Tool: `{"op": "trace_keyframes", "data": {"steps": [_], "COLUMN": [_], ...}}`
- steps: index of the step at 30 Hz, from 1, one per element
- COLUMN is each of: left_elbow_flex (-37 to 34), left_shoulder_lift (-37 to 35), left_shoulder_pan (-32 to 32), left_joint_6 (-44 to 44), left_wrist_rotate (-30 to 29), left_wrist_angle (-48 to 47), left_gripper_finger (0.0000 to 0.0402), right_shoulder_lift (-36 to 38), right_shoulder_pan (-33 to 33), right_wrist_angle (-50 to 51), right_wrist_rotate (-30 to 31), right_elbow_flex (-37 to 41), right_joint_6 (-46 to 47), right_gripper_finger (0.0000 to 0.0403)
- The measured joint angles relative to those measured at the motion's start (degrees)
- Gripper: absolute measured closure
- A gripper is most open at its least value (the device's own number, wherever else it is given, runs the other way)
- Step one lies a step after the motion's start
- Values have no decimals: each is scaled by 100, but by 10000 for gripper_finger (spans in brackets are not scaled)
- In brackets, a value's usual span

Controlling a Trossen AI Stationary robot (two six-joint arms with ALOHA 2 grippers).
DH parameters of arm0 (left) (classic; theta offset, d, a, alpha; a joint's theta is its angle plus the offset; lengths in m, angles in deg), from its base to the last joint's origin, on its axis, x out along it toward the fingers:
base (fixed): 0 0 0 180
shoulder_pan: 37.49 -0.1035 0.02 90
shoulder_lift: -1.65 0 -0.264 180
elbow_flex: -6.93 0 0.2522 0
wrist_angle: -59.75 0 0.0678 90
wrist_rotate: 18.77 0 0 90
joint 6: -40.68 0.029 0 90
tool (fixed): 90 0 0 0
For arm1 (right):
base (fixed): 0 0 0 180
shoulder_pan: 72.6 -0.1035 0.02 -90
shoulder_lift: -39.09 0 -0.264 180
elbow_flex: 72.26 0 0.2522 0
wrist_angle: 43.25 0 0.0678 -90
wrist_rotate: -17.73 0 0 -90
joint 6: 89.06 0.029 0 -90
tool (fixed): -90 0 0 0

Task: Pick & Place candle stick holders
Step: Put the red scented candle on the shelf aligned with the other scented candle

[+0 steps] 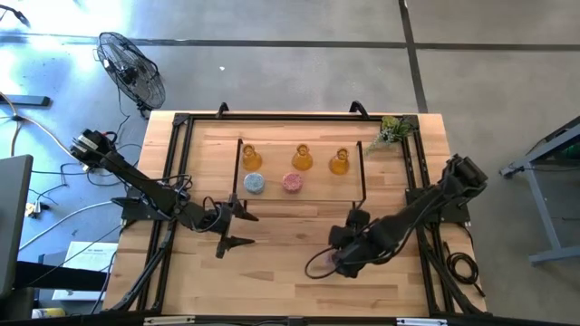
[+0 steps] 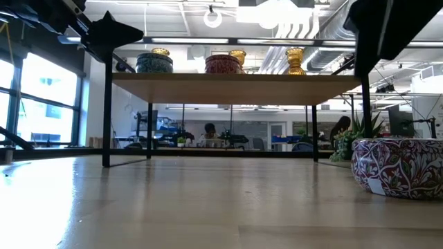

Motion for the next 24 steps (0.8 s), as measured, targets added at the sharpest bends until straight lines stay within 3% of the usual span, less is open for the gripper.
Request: {"op": "trace_keyframes", "data": {"steps": [6, 18, 24], "left_elbow_flex": [0, 0, 0], "left_shoulder_lift": [0, 0, 0], "left_shoulder_pan": [0, 1, 0], "left_joint_6": [0, 0, 0], "left_wrist_rotate": [2, 6, 7], "left_wrist_angle": [-4, -15, -41], "left_gripper_finger": [85, 85, 85], "right_shoulder_lift": [-313, -816, -831], "right_shoulder_pan": [0, -92, -90], "right_wrist_angle": [-568, -1064, -1069], "right_wrist_rotate": [218, -645, -696], "right_elbow_flex": [0, 0, 0], "right_joint_6": [-69, 429, 583], "right_gripper_finger": [45, 45, 45]}}
